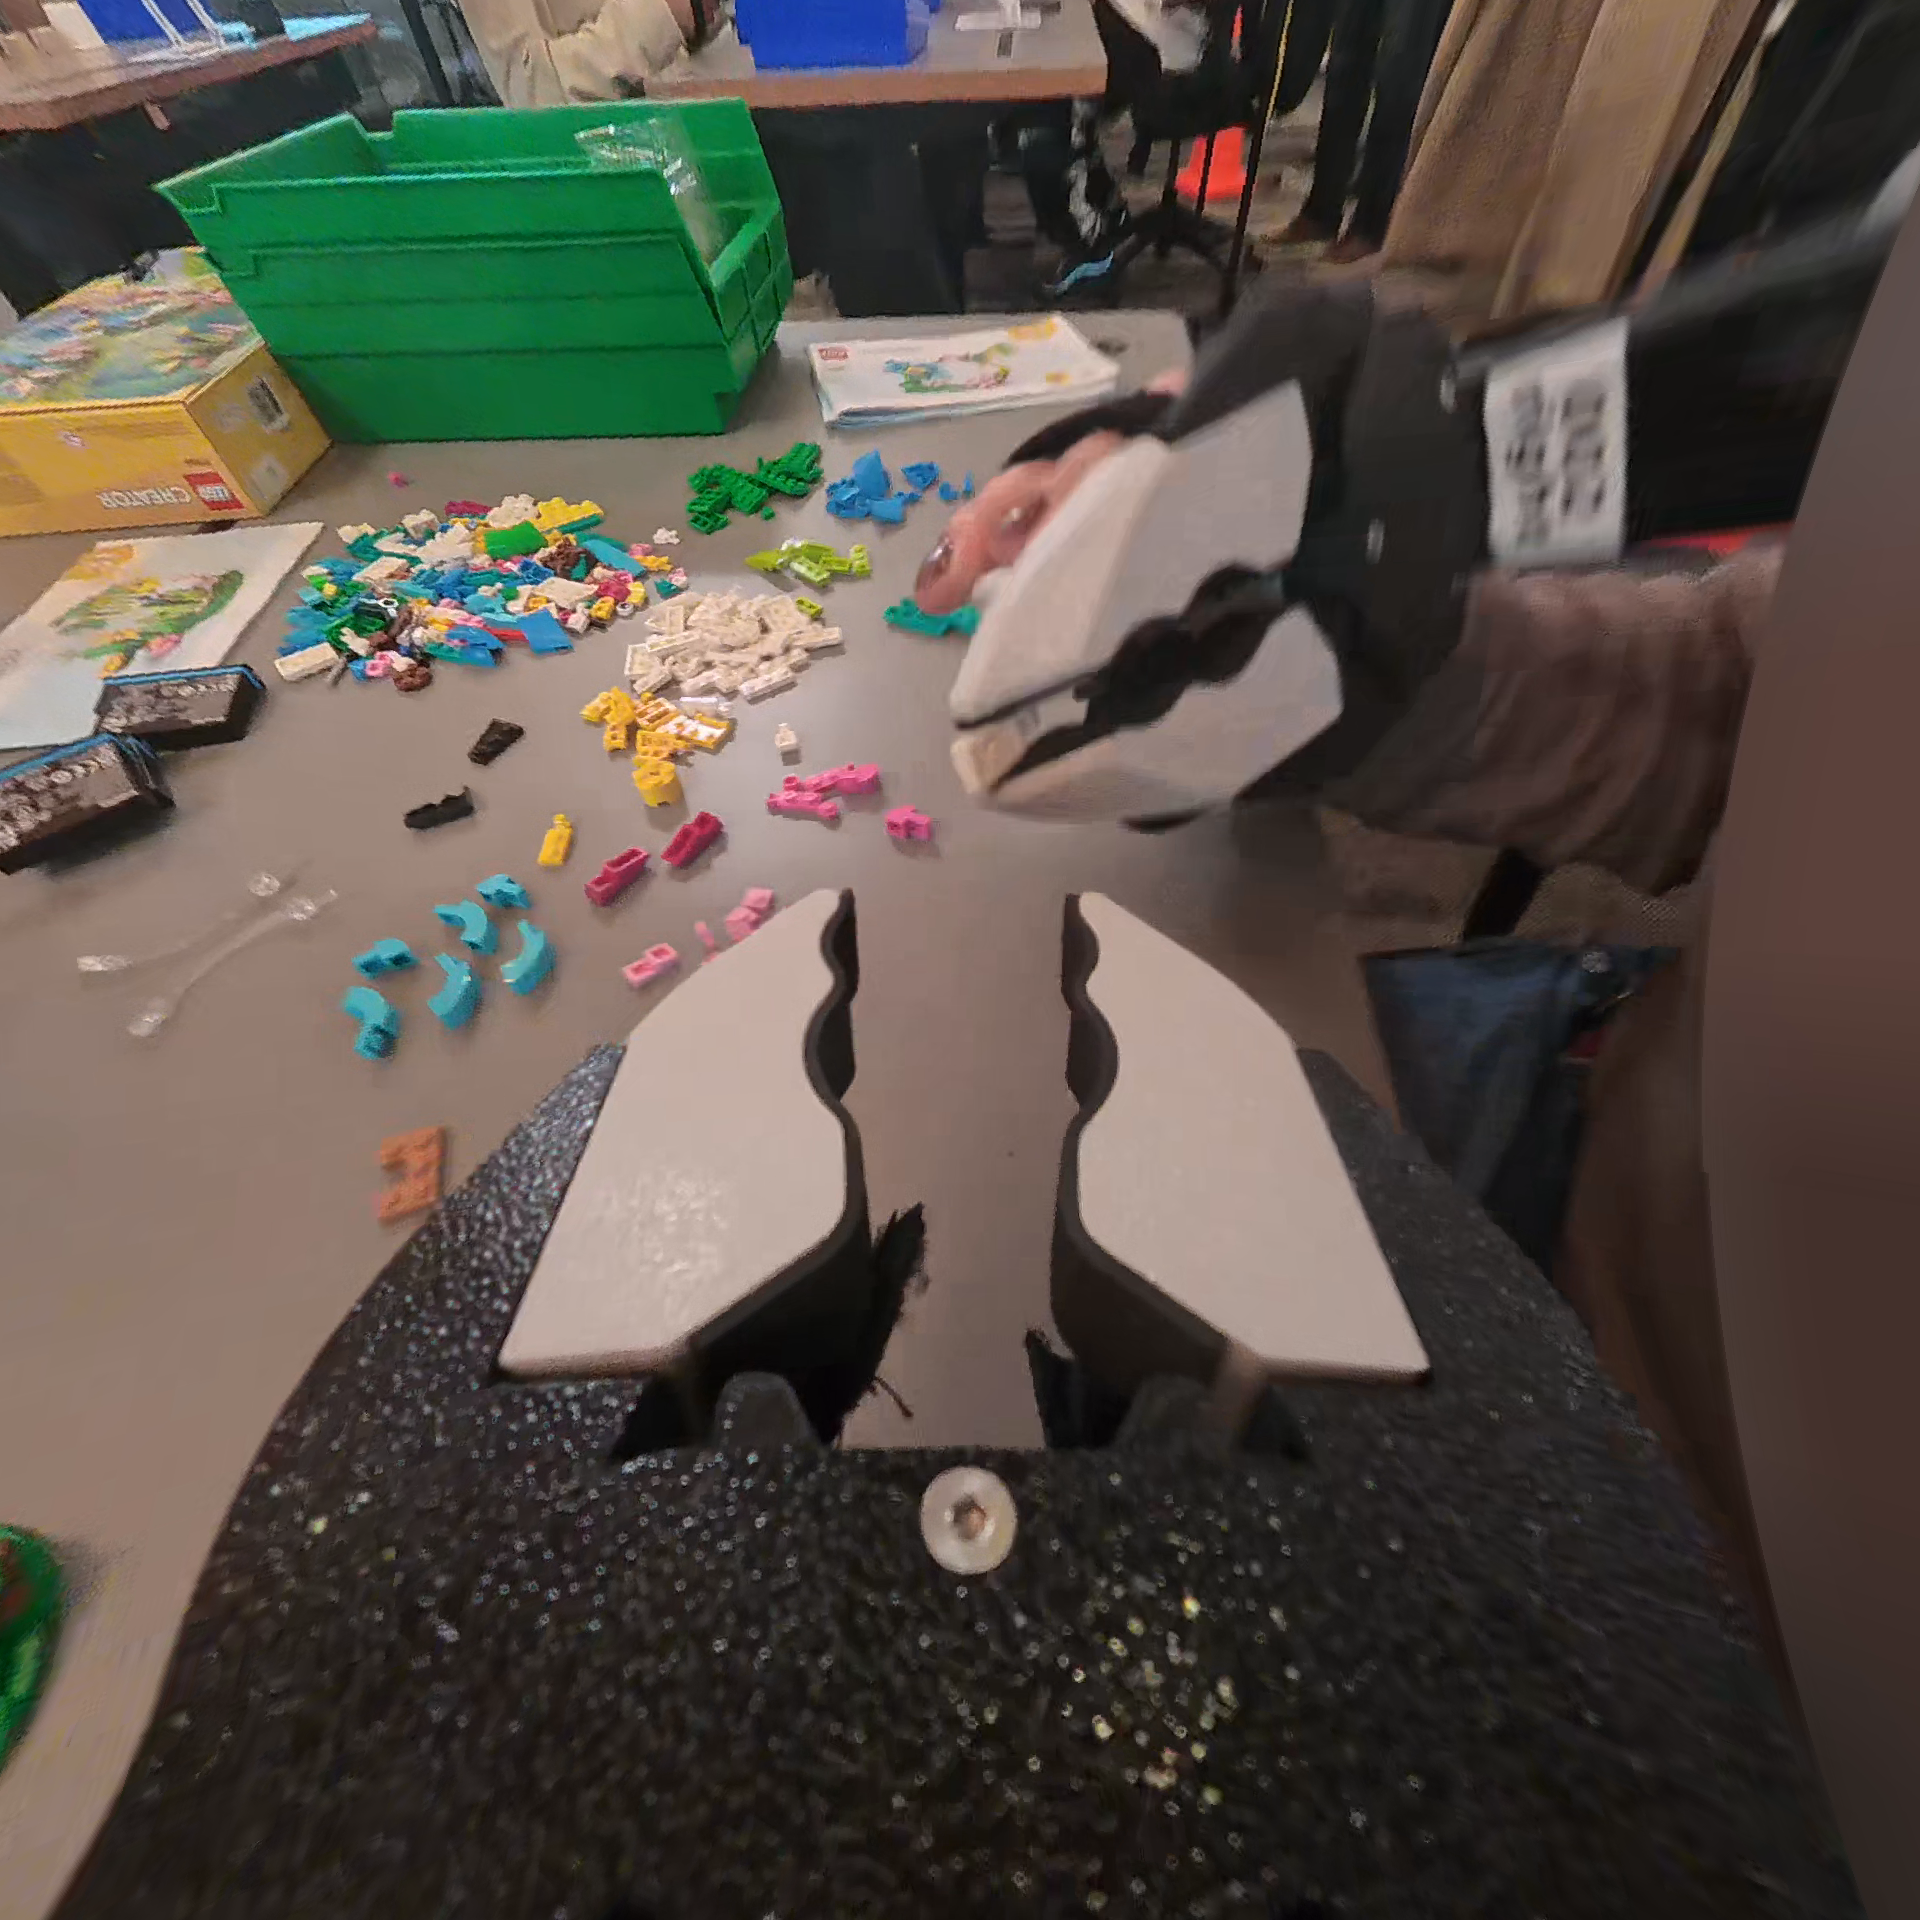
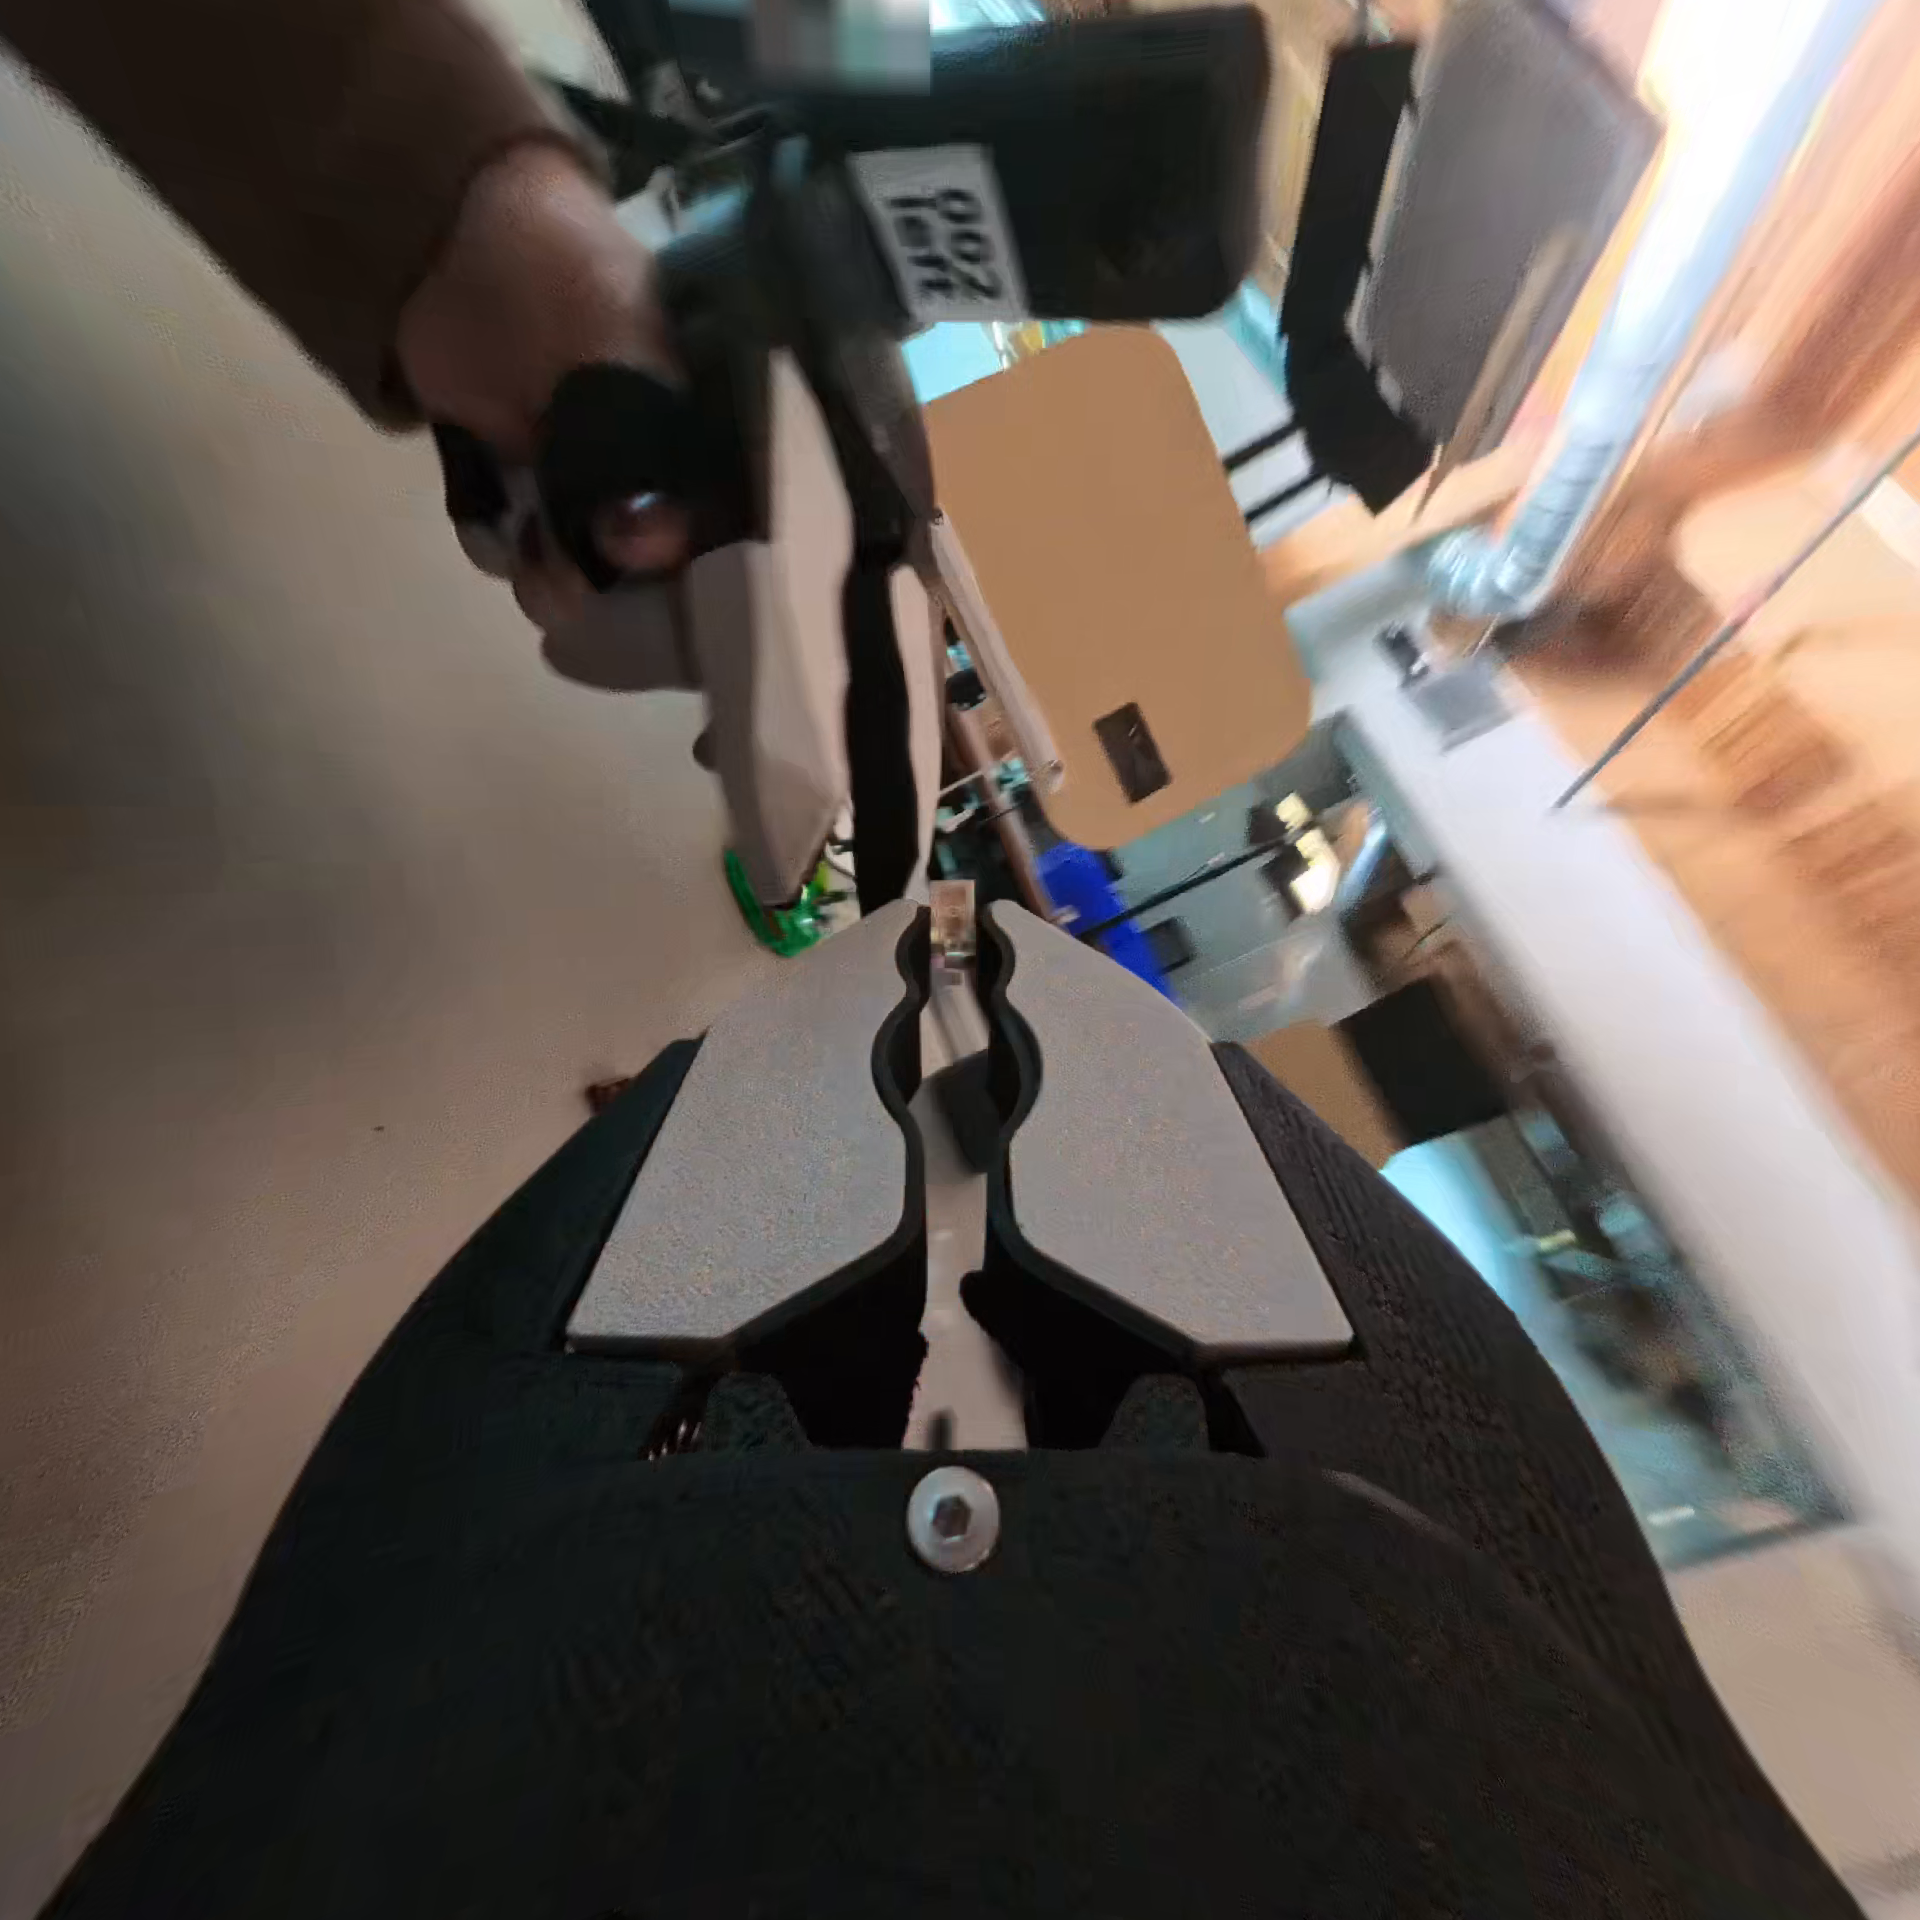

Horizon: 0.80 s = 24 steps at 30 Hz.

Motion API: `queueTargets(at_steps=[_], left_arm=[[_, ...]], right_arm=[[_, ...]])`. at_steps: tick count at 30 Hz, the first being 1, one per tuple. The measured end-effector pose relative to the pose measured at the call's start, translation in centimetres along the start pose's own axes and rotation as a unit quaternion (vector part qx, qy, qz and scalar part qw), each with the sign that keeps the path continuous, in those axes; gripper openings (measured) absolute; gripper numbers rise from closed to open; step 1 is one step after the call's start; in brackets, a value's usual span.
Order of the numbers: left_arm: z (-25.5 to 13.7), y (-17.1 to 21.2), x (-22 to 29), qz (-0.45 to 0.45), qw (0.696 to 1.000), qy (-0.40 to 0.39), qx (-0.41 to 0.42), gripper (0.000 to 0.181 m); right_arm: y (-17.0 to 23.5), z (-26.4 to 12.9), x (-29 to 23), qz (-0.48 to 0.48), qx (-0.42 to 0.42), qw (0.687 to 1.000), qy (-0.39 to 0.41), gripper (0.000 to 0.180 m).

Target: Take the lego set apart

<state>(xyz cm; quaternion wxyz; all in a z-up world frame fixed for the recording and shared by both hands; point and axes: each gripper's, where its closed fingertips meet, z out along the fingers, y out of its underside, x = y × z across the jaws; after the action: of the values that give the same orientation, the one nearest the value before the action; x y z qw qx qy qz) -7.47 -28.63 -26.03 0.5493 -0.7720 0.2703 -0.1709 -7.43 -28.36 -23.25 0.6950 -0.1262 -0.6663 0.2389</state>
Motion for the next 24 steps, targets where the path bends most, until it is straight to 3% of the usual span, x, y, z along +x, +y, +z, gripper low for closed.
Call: queueTargets(at_steps=[4,7,10,12,14,16,19,22,24], left_arm=[[-2.0,-0.6,0.9,-0.026,0.999,-0.003,0.040,0.032],[-3.1,-0.3,0.8,-0.022,0.999,-0.015,0.038,0.025],[-3.6,0.2,1.0,-0.010,1.000,-0.009,0.026,0.006],[-3.9,1.0,0.9,0.024,1.000,-0.012,-0.001,0.003],[-4.3,1.3,0.3,0.088,0.995,-0.044,-0.003,0.003],[-4.8,1.5,-0.3,0.145,0.987,-0.073,0.004,0.003],[-5.2,1.9,-0.6,0.238,0.966,-0.102,0.011,0.003],[-5.3,2.1,-0.3,0.343,0.932,-0.120,0.008,0.003],[-5.3,2.1,0.2,0.395,0.910,-0.123,0.009,0.003]], right_arm=[[-1.8,1.4,-2.2,-0.136,0.016,0.991,-0.008,0.006],[-2.3,2.1,-2.9,-0.170,0.029,0.985,-0.017,0.006],[-2.6,2.8,-3.6,-0.185,0.036,0.982,-0.035,0.007],[-2.5,3.1,-4.3,-0.127,0.036,0.989,-0.070,0.007],[-2.1,3.4,-4.5,0.018,0.028,0.992,-0.120,0.016],[-1.9,3.2,-4.4,0.227,0.027,0.953,-0.201,0.020],[-2.4,3.2,-3.5,0.482,0.041,0.825,-0.292,0.019],[-2.3,4.2,-3.2,0.604,0.019,0.723,-0.333,0.019],[-2.0,4.6,-4.0,0.606,-0.015,0.712,-0.355,0.019]])
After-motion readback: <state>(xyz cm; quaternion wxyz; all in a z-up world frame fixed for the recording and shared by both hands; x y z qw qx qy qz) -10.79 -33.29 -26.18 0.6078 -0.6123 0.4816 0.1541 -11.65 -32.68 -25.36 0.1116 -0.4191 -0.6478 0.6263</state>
